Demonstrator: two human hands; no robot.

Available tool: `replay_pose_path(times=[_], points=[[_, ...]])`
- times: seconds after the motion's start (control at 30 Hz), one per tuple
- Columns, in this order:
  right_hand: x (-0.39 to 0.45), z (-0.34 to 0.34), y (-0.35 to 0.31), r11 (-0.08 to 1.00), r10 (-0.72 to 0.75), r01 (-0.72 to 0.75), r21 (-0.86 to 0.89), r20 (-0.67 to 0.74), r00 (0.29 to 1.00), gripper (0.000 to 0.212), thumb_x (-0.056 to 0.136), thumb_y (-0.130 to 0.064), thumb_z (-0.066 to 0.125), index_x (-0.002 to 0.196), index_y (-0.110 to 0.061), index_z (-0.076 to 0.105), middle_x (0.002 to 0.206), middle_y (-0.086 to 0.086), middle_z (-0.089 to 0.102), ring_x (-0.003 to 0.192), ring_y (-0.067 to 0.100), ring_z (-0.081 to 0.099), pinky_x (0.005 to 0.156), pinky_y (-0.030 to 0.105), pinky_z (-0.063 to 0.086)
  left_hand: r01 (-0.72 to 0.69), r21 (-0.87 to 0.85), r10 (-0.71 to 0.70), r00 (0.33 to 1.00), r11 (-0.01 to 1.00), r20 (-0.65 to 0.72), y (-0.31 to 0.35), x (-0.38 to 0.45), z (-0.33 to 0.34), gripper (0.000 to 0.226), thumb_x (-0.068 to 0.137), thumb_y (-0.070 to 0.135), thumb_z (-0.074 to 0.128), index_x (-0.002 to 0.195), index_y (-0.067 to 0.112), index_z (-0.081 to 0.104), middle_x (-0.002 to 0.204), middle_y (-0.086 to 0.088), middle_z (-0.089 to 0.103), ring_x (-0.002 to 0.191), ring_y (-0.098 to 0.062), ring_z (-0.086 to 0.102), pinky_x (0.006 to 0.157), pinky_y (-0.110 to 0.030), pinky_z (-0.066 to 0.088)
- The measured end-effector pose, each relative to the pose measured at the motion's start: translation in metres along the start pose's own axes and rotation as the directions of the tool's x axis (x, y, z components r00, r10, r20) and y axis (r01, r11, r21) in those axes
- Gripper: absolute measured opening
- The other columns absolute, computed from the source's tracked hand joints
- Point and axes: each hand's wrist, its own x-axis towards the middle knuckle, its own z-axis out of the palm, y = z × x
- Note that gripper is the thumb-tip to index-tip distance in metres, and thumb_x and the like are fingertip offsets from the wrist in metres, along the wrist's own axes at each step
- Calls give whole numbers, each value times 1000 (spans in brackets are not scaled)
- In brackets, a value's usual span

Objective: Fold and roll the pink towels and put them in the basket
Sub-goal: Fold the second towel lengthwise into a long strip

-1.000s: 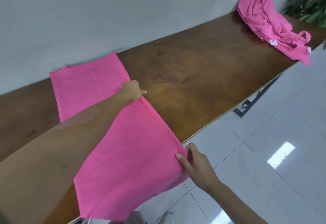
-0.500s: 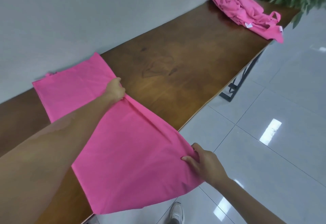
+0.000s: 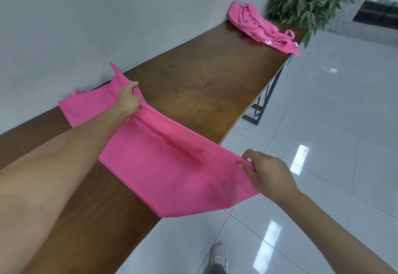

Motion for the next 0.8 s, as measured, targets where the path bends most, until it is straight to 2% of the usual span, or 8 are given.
replay_pose_path(times=[0.1, 0.17, 0.3, 0.43, 0.53, 0.63, 0.7, 0.8], points=[[-31, -4, -38, 992, -84, 82, -94, -23, 996, 7, 96, -29, 57, 103, -27, 57, 82, -5, 65, 53, 28, 59, 48, 35, 48, -20, -65, 22, 999, 998, 35, -13, -20, -30, 75, 87, -23, 37, 153, 12, 35, 161, -9, 29, 119, -39, 59, 79, -42, 57], [-53, 2, -62, 979, -120, 117, -167, -8, 993, 35, 77, -13, 75, 104, -26, 57, 77, -6, 61, 42, 27, 53, 38, 28, 37, -25, -114, 32, 998, 993, 55, -25, -37, -46, 73, 88, -24, 38, 153, 10, 35, 159, -9, 30, 118, -37, 58, 86, -50, 57], [-93, 21, -101, 958, -182, 174, -226, -16, 983, 56, 54, -1, 83, 97, -28, 60, 75, -8, 56, 38, 20, 48, 36, 24, 19, -30, -144, 36, 999, 989, 35, -56, -71, -67, 69, 89, -24, 41, 151, 6, 37, 141, 0, 41, 110, -25, 56, 74, -36, 56], [-125, 46, -125, 958, -193, 206, -201, 85, 978, 58, 50, -5, 86, 99, -30, 66, 77, -11, 54, 43, 14, 47, 39, 23, 18, 69, -66, -71, 997, 995, -25, -95, -86, -77, 64, 93, -11, 53, 151, 11, 38, 151, -8, 41, 111, -28, 60, 94, -51, 55], [-137, 56, -133, 967, -190, 213, -140, 162, 968, 54, 58, -19, 90, 103, -32, 63, 79, -14, 55, 47, 11, 51, 40, 21, 20, 175, 63, -176, 984, 983, 12, -105, -97, -71, 67, 95, 13, 65, 154, 12, 31, 156, -16, 34, 138, -38, 40, 113, -52, 38], [-143, 58, -129, 977, -191, 206, -49, 214, 958, 36, 80, -37, 78, 109, -32, 59, 84, -14, 57, 62, 11, 60, 47, 21, 28, 218, 362, -219, 975, 906, -39, -85, -124, -55, 76, 93, 34, 68, 154, 12, 27, 163, -20, 11, 147, -45, 18, 119, -55, 24], [-139, 56, -123, 993, -119, 120, 14, 276, 954, 26, 97, -44, 55, 118, -30, 57, 97, -11, 59, 83, 15, 62, 56, 28, 41, 85, 475, -76, 996, 876, -37, -70, -144, -36, 75, 94, 36, 66, 153, 12, 27, 165, -18, 0, 149, -47, 8, 119, -58, 17], [-125, 53, -111, 996, -22, -4, 89, 291, 956, 23, 103, -33, 44, 119, -25, 58, 108, -6, 61, 97, 18, 58, 73, 38, 52, -201, 501, 159, 979, 842, 127, -58, -173, 0, 69, 98, 40, 57, 154, 12, 28, 165, -17, 11, 151, -41, 9, 120, -59, 13]])
